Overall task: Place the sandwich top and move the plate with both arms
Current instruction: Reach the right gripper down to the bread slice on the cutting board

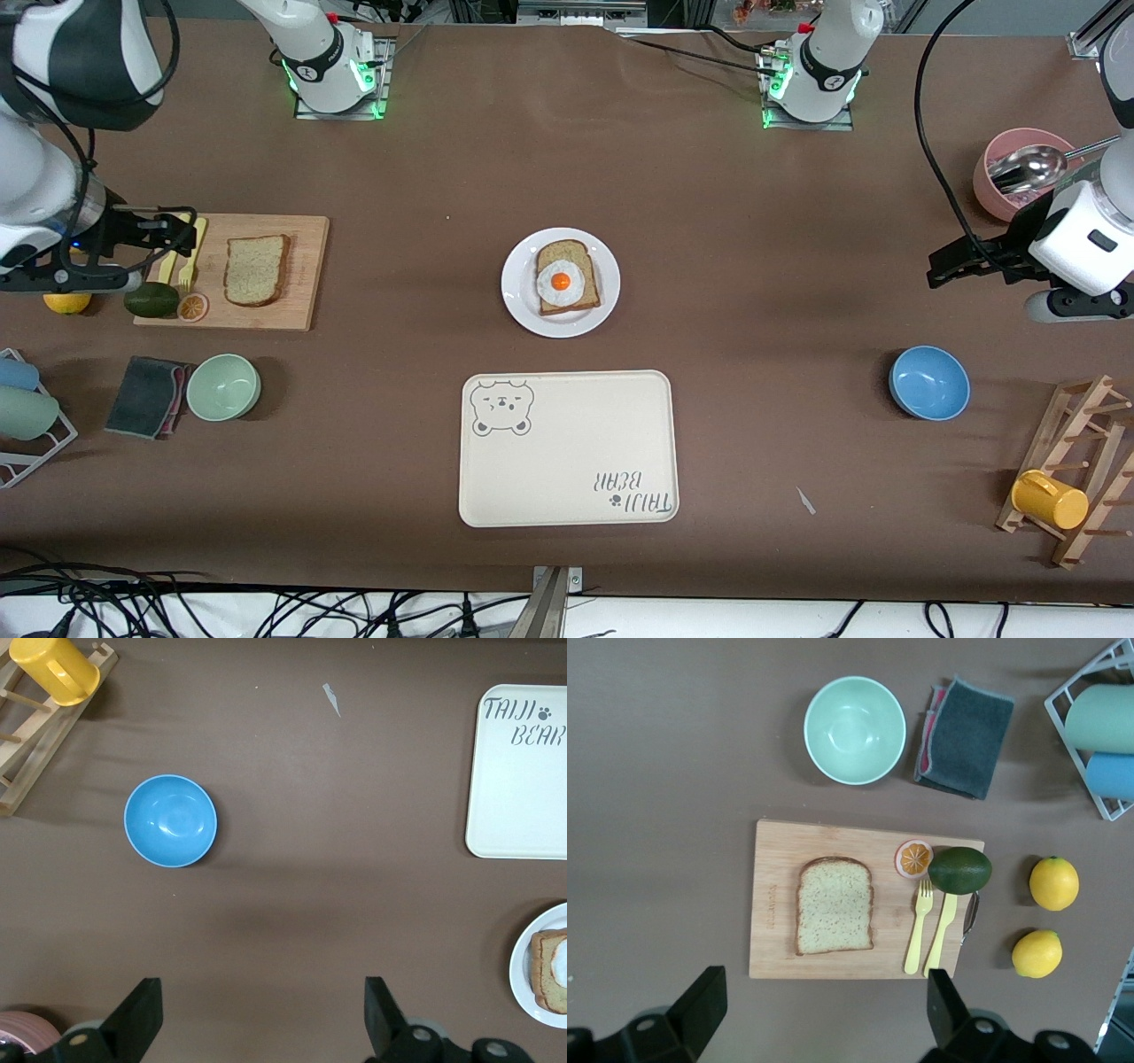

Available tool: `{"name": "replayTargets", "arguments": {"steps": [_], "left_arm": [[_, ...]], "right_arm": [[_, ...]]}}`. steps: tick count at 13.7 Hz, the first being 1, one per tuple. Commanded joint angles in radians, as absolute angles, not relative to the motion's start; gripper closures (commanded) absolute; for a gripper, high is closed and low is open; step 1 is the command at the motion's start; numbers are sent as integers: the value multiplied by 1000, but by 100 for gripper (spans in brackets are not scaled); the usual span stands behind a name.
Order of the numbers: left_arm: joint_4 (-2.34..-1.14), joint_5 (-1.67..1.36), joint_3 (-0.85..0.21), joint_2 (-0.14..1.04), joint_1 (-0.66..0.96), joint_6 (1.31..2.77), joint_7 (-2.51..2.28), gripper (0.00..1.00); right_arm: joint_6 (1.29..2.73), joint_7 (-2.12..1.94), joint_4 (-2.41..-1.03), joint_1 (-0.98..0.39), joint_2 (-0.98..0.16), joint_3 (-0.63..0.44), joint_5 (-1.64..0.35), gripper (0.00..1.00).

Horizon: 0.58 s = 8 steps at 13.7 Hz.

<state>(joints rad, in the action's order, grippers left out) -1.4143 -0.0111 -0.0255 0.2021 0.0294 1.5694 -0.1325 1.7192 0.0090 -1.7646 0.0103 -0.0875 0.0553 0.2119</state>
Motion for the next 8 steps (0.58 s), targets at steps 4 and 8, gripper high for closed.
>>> {"name": "replayTargets", "arguments": {"steps": [4, 8], "left_arm": [[-1401, -40, -25, 199, 34, 1555, -126, 0], [-1399, -46, -25, 199, 32, 1555, -126, 0]], "right_arm": [[2042, 207, -2099, 14, -60, 61, 258, 1], [2313, 366, -2331, 14, -52, 61, 356, 1]]}}
